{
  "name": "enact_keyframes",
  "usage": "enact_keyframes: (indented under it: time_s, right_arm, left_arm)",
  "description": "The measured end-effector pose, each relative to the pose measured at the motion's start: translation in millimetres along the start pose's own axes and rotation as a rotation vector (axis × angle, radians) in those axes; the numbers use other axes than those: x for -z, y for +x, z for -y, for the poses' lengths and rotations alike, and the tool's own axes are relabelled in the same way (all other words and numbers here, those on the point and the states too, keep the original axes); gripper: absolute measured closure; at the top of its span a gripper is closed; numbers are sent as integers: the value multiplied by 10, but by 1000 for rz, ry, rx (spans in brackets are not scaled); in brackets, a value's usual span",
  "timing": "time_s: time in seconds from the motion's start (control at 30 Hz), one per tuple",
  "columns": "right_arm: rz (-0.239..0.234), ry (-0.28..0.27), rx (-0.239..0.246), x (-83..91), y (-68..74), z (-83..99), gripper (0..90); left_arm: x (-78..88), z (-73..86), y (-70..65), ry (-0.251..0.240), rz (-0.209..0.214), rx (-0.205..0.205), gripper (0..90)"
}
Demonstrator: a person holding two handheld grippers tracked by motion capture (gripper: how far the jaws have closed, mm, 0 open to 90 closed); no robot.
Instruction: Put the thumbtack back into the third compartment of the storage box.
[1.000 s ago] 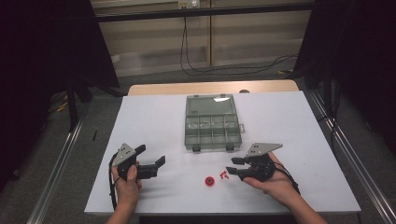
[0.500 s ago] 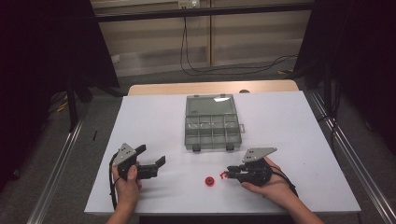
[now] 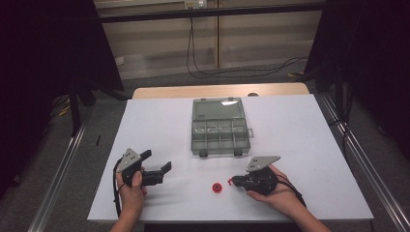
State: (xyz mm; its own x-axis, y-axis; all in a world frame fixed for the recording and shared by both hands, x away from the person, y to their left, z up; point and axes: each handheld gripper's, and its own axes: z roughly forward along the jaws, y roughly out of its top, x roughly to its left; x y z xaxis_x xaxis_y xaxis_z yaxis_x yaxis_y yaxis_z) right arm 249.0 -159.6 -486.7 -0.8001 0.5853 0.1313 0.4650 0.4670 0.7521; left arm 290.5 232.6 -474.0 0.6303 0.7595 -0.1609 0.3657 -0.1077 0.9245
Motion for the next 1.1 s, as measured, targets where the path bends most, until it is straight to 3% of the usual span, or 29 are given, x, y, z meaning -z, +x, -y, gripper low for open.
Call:
enact_keyframes:
  time_s: [0.13,0.4,0.7,0.93,1.1]
  right_arm:
    - [15,0,26,-9,25,-1,866]
    - [-6,11,7,6,12,-10,871]
    - [-32,-18,-12,49,-51,-45,871]
    - [-17,-37,-24,97,-54,-113,871]
    - [-11,-51,-17,114,-68,-139,871]
  left_arm:
    - [-6,2,0,0,-3,8,34]
    - [0,1,6,-1,-4,7,34]
    - [11,0,23,-5,7,12,36]
    - [30,-1,22,-18,9,14,38]
    - [33,0,27,-29,-7,41,34]
